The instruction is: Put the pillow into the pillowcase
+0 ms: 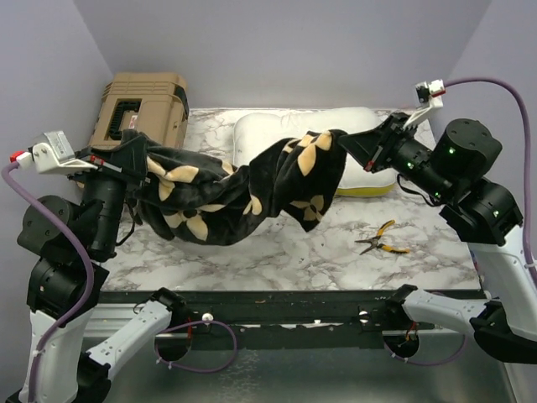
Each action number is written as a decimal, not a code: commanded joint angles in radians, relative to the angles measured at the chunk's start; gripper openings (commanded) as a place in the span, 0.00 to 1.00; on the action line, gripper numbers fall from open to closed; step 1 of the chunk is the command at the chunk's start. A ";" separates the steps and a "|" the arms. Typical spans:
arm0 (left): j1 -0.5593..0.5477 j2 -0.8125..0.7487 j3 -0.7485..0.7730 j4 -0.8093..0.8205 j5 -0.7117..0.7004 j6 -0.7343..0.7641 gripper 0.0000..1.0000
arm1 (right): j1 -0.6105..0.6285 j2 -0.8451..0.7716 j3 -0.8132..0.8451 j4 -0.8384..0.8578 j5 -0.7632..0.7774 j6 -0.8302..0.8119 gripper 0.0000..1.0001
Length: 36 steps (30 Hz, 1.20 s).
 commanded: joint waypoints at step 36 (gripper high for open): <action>-0.329 0.478 -0.526 0.064 0.625 -0.277 0.85 | -0.125 0.203 -0.139 -0.260 -0.128 0.110 0.00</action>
